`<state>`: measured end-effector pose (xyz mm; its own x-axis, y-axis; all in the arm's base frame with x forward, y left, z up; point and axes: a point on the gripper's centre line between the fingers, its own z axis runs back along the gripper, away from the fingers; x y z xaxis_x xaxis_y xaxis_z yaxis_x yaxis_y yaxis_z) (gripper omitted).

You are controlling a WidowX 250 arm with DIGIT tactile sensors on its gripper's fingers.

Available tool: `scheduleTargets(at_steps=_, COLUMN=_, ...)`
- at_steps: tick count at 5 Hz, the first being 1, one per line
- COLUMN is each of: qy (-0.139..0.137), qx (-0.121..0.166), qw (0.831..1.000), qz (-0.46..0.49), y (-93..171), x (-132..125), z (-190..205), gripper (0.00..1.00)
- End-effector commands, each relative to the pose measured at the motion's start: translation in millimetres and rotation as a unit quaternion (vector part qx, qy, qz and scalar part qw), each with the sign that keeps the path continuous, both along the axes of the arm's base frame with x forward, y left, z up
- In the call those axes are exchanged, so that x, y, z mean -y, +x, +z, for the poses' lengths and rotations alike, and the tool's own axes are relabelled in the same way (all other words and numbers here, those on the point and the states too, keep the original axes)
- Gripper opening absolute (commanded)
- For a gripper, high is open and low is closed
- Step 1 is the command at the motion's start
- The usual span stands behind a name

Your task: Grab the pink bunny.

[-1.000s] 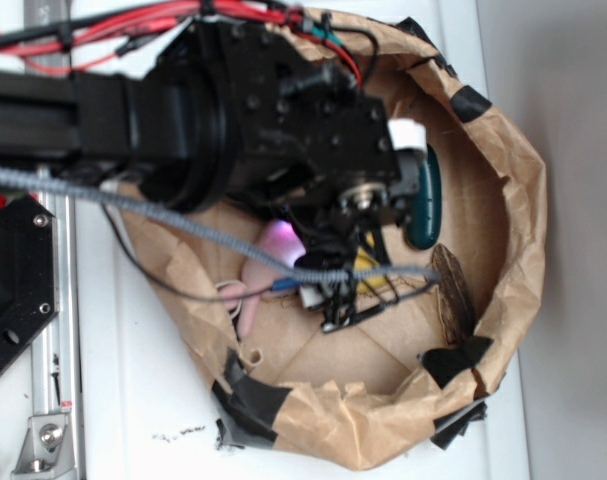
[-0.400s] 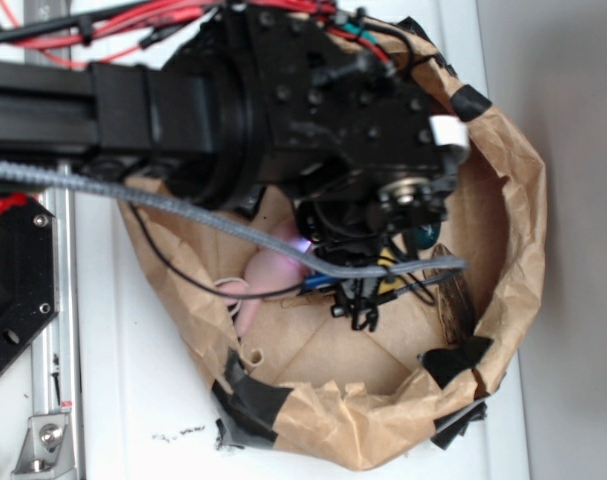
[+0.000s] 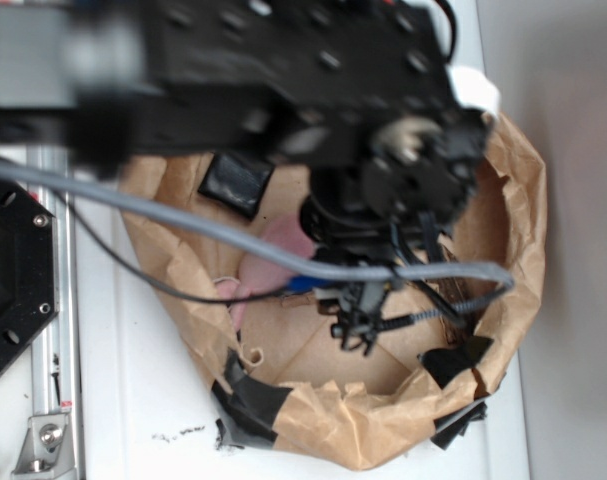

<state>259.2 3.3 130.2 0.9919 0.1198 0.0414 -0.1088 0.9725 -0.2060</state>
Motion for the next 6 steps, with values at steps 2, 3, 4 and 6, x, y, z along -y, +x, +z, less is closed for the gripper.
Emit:
scheduleTargets(at_steps=2, qy=0.002, qx=-0.027, qw=0.999, qz=0.031, y=-29.4, x=-8.9, z=-55.5, gripper=1.0)
scheduleTargets(at_steps=3, qy=0.011, qx=-0.027, qw=1.0, qz=-0.009, y=-22.5, x=6.0, z=-92.0, gripper=1.0)
scheduleTargets(at_steps=4, qy=0.015, qx=-0.021, qw=0.999, qz=-0.025, y=-19.8, x=14.7, z=-102.4, gripper=1.0)
scheduleTargets(at_steps=6, qy=0.022, qx=-0.034, qw=0.998, qz=-0.041, y=-27.6, x=16.9, z=-103.2, gripper=0.0)
